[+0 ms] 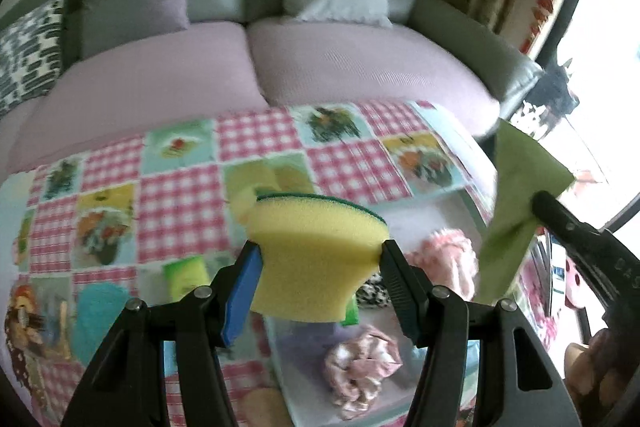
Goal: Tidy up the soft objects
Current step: 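Carry the cloth in the right gripper and sponge in the left gripper over the tray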
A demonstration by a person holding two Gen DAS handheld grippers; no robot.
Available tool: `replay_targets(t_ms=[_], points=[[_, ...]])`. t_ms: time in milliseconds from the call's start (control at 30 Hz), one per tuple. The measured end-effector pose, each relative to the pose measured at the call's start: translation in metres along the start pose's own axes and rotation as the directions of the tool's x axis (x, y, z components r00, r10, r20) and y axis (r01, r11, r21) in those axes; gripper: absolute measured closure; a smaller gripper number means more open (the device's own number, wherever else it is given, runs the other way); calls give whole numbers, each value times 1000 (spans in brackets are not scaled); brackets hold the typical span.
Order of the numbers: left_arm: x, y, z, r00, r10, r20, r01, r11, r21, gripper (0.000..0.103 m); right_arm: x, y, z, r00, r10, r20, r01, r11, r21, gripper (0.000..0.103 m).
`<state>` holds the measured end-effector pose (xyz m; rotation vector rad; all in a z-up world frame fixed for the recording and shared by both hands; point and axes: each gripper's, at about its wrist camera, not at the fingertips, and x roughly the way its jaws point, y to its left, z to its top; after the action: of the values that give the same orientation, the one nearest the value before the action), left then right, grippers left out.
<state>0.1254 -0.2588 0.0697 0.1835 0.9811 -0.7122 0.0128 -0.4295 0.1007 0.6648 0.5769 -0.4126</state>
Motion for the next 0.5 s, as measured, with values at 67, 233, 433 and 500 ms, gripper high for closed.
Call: replay_targets(t_ms=[67, 233, 433, 500], points=[[12, -3, -3, 999, -5, -33, 5, 1000, -1, 41, 16, -4, -6, 999, 2, -49, -1, 1000, 8, 99], [38, -3, -7, 997, -4, -81, 3, 1000, -15, 41, 52, -18, -19, 988, -12, -157, 18, 999, 36, 99], [51, 8, -4, 997, -14, -71, 10, 998, -68, 41, 69, -21, -25, 976, -29, -214, 36, 999, 28, 99], [62, 14, -4, 995, -29, -93, 20, 996, -92, 41, 74, -19, -27, 973, -38, -227, 44, 999, 20, 99]])
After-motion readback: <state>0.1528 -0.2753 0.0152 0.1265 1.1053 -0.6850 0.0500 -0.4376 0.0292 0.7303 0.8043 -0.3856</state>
